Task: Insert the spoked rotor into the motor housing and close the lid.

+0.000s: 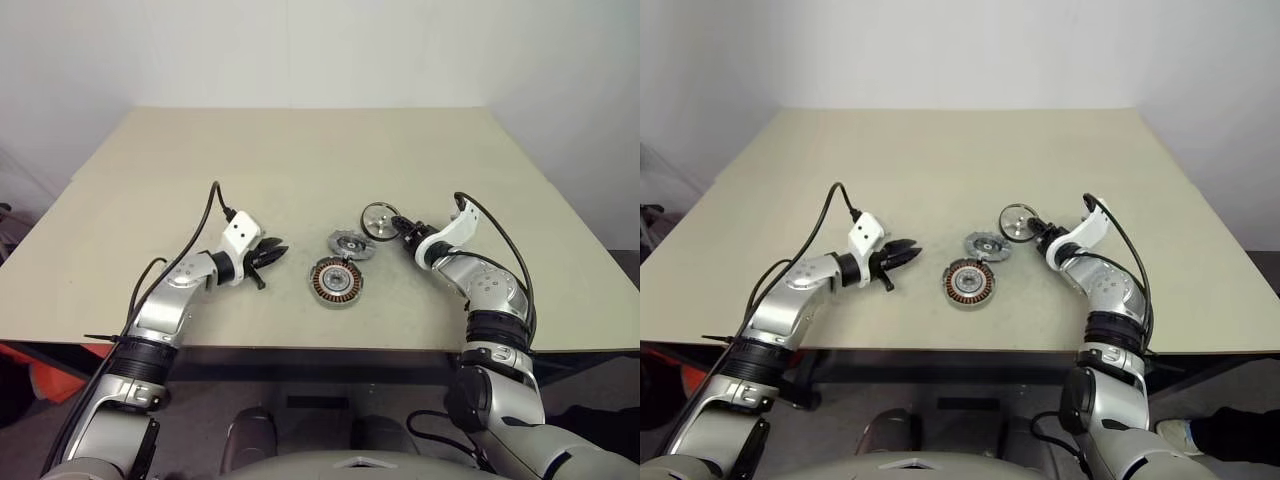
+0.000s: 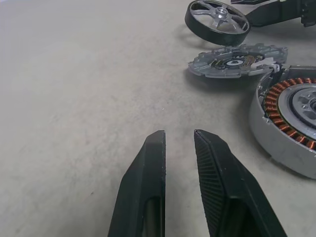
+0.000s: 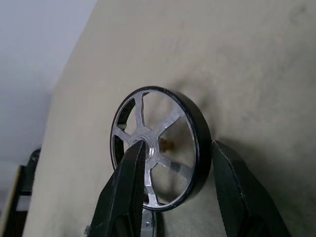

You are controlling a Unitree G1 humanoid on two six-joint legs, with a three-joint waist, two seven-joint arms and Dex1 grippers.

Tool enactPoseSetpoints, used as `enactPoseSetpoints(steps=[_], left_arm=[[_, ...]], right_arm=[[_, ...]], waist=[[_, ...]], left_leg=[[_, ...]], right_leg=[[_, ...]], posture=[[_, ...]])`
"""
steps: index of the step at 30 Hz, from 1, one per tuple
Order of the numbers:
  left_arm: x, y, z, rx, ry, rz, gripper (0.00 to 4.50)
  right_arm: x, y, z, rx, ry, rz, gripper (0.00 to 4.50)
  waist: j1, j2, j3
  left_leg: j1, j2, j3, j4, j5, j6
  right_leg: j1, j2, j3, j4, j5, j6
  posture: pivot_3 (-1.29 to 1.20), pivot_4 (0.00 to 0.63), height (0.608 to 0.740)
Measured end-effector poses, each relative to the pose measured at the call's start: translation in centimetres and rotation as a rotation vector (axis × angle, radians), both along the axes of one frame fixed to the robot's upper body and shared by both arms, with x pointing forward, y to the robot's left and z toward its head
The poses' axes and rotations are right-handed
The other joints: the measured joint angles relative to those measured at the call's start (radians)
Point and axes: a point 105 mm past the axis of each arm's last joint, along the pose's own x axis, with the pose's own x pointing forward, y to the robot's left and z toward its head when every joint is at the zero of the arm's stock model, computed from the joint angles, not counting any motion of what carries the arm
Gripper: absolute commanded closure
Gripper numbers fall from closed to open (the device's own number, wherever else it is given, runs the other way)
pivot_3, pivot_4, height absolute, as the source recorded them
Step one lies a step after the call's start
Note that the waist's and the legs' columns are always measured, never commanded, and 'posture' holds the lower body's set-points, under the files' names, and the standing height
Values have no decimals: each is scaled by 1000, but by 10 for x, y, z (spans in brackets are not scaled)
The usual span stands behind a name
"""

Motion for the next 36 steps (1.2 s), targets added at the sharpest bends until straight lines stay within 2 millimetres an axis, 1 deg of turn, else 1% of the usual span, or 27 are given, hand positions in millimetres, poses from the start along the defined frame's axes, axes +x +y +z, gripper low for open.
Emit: enactPoseSetpoints(steps=[8, 12, 15, 17, 19, 26, 29, 32, 34, 36], left_arm=[[0, 0, 0, 2, 0, 1, 3502], [0, 1, 0, 4, 0, 3, 3502], [0, 1, 0, 6, -1, 4, 3502], [0, 1, 0, 7, -1, 5, 3502], [0, 1, -1, 10, -1, 6, 3502], [1, 1, -1, 19, -3, 7, 3502], [1, 1, -1, 20, -4, 6, 3502], [0, 1, -2, 22, -3, 5, 3502], [0, 0, -2, 23, -3, 4, 3502], [0, -1, -3, 23, -1, 0, 3502]], right_arm=[[1, 19, 4, 73, -7, 40, 2186], [2, 23, 4, 58, -7, 49, 2186], [3, 21, 5, 55, -9, 36, 2772], [4, 20, 5, 53, -10, 27, 3514], [5, 20, 6, 53, -12, 24, 4126], [6, 14, 6, 69, -2, -10, 4126], [6, 9, 10, 159, -5, -49, 4126], [4, 6, 25, 328, -37, -45, 4126], [-1, 11, 42, 409, -74, 15, 4126], [-10, 17, 56, 437, -104, 102, 4126]], waist=[[0, 0, 0], [0, 0, 0], [0, 0, 0], [0, 0, 0], [0, 0, 0], [0, 0, 0], [0, 0, 0], [0, 0, 0], [1, 0, 0], [1, 0, 0]], left_leg=[[0, 0, 0, 0, 0, 0], [0, 0, 0, 0, 0, 0], [0, 0, 0, 0, 0, 0], [0, 0, 0, 0, 0, 0], [0, 0, 0, 0, 0, 0], [0, 0, 0, 0, 0, 0], [0, 0, 0, 0, 0, 0], [0, 0, 0, -1, 0, 0], [0, 0, 0, -1, 0, 0], [0, 0, 0, -2, 0, 0]], right_leg=[[0, 0, 0, 0, 0, 0], [0, 0, 0, 0, 0, 0], [0, 0, 0, 0, 0, 0], [0, 0, 0, 0, 0, 0], [0, 0, 0, 0, 0, 0], [0, 0, 0, 0, 0, 0], [0, 0, 0, 0, 0, 0], [-1, 0, 0, 0, 0, 0], [-1, 0, 0, -1, 0, 0], [-1, 0, 0, -1, 0, 0]], posture=[[0, 0, 740], [0, 0, 740], [0, 0, 740], [0, 0, 740], [0, 0, 740], [0, 0, 740], [0, 0, 740], [0, 0, 740], [0, 0, 740], [0, 0, 740]])
